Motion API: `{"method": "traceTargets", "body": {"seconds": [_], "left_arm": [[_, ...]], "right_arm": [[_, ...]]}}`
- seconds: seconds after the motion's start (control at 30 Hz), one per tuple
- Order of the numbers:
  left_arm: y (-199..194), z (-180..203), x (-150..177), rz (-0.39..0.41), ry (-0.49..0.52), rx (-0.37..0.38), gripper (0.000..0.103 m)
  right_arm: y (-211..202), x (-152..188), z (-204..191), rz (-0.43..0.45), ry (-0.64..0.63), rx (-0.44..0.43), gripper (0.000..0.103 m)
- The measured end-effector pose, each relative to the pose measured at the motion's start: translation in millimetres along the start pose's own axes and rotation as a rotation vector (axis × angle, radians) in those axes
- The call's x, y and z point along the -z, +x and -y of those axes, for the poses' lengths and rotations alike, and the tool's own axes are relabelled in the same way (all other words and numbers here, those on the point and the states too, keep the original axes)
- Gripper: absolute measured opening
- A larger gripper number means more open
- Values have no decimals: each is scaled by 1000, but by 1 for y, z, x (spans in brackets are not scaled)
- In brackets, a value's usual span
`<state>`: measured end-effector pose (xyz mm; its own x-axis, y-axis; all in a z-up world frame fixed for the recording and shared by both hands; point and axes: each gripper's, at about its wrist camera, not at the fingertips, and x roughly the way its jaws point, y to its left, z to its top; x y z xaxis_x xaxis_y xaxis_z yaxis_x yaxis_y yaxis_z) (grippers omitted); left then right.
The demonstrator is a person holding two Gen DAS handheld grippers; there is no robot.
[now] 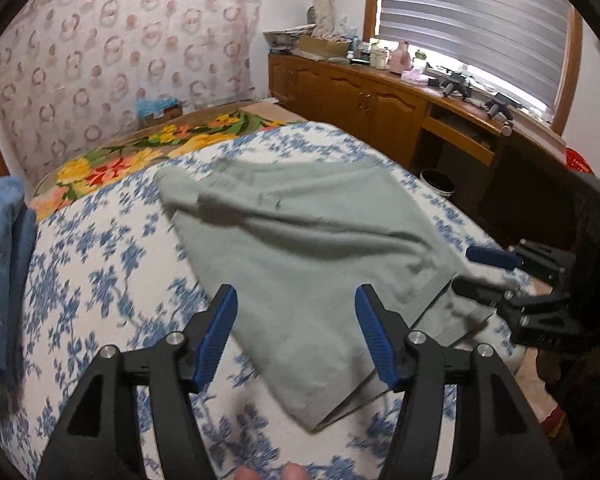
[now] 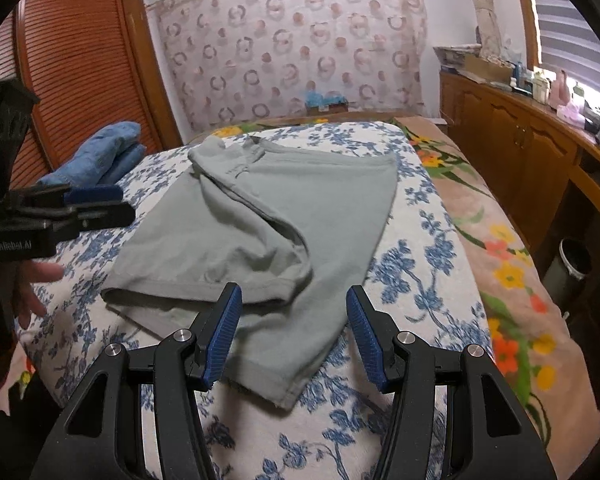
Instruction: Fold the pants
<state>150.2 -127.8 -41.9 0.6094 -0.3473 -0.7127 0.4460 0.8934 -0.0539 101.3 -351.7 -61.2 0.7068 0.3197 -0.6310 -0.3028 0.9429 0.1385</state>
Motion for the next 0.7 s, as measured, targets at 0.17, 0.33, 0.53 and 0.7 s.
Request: {"method": "traceTargets", "body": {"seconds": [0.17, 0.33, 0.53, 0.7], "left_arm": [[2, -12, 16, -32, -23, -9, 61], [4, -20, 29, -59, -38, 0, 61], [2, -26, 41, -61, -80, 29, 61], [-1, -25, 43, -49, -87, 12, 61]], "right_arm": [[9, -6, -4, 5, -18, -6, 46], [19, -10, -3, -21, -23, 9, 36], [27, -9, -8, -66, -49, 4, 17], [20, -11, -11, -49, -52, -26, 5]]}}
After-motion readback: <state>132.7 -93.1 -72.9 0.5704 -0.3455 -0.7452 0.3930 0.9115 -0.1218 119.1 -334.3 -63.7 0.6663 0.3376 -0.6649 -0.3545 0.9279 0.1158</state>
